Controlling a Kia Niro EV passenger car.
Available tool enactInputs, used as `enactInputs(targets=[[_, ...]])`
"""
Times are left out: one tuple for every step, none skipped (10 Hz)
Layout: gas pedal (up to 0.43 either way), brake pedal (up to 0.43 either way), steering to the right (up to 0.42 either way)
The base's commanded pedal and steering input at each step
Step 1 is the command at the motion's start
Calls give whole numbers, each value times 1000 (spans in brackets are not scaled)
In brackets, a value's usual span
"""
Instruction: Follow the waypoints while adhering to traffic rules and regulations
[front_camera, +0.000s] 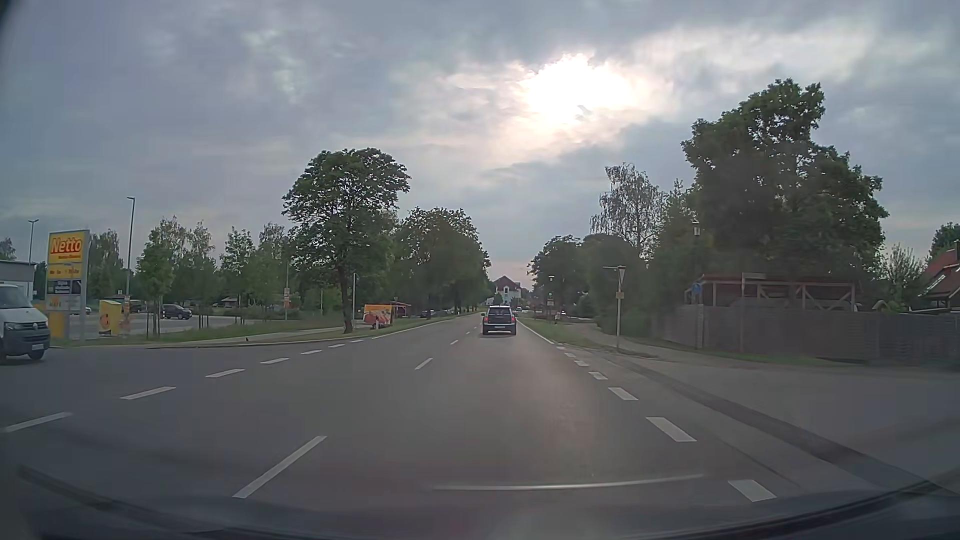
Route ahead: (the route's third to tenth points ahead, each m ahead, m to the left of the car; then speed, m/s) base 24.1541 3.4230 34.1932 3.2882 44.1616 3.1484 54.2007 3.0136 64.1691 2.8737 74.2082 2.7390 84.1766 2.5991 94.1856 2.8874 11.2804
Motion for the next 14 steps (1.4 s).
enactInputs(targets=[[130, 0, 0], [110, 0, 0], [110, 0, 0], [110, 0, 0], [118, 0, 0], [130, 0, 0], [130, 0, 0], [130, 0, 0], [130, 0, 0], [130, 0, 0], [130, 0, 0], [130, 0, 0], [130, 0, 0], [130, 0, 0]])
